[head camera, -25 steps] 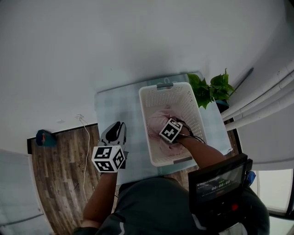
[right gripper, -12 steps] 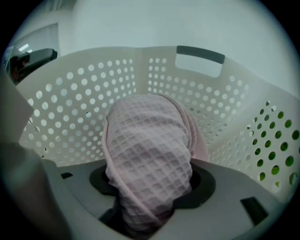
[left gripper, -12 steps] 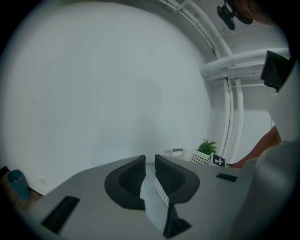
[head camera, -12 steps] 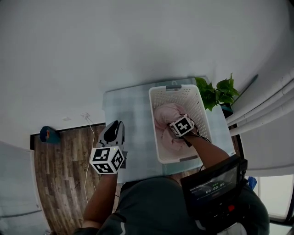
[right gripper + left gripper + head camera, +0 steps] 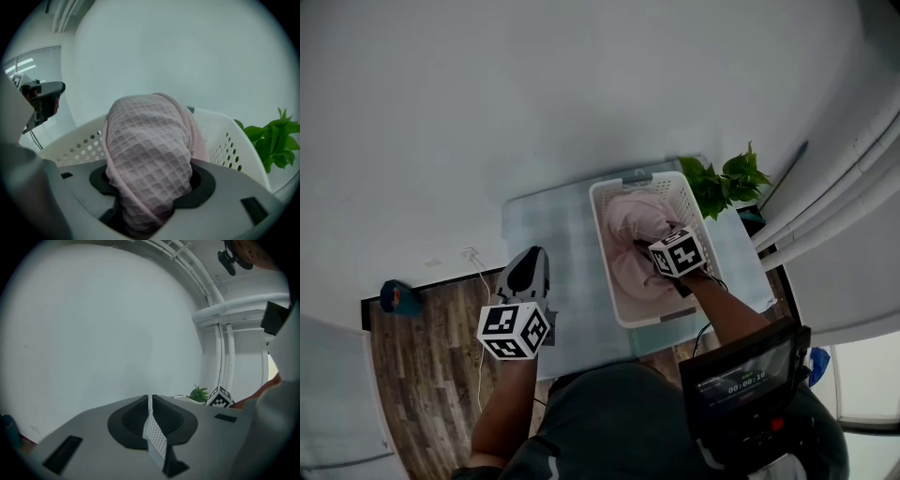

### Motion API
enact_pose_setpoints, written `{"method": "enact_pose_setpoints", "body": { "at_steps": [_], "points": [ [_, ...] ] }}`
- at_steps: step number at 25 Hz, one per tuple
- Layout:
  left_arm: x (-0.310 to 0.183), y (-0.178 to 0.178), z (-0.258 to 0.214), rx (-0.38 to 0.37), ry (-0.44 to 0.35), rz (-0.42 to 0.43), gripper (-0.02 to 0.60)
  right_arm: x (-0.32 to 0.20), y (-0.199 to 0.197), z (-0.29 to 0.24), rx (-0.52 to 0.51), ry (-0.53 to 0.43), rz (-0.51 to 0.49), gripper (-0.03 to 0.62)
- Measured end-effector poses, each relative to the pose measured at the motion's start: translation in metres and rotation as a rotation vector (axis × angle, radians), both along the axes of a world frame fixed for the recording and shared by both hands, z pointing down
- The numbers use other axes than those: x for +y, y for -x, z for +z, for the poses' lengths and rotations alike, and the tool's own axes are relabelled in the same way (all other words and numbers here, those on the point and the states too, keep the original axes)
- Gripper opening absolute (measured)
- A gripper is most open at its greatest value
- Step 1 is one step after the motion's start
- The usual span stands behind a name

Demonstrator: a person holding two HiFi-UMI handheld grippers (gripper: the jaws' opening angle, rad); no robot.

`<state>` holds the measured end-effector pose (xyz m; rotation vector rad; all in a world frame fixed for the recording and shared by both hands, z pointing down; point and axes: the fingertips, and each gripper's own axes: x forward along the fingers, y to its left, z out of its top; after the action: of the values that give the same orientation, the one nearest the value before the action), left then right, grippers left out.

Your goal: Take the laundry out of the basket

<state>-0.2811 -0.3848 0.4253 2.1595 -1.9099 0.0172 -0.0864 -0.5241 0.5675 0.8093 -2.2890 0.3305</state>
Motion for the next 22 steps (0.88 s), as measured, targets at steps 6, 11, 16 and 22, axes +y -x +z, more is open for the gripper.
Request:
{"method": "enact_pose_setpoints", "body": {
  "at_steps": [6,11,16,22],
  "points": [
    [-0.002,-0.015,-0.019,0.0,-0.034,0.046,0.023,0.016,-0.002,-0.06,-0.111,-0.094,0.015,0.305],
    [0.0,-0.026,-0.035,0.01,-0.072,0.085,0.021,0.031,-0.009,-0.107,-0.191,-0.175,0.036,0.305],
    [0.002,-0.038,-0.054,0.014,-0.113,0.126,0.02,0.047,-0.023,-0.153,-0.272,-0.25,0.069,0.305],
    [0.004,-0.054,-0.072,0.0,-0.149,0.179,0.018,0.068,-0.046,-0.208,-0.366,-0.33,0.127,0.305]
  ]
}}
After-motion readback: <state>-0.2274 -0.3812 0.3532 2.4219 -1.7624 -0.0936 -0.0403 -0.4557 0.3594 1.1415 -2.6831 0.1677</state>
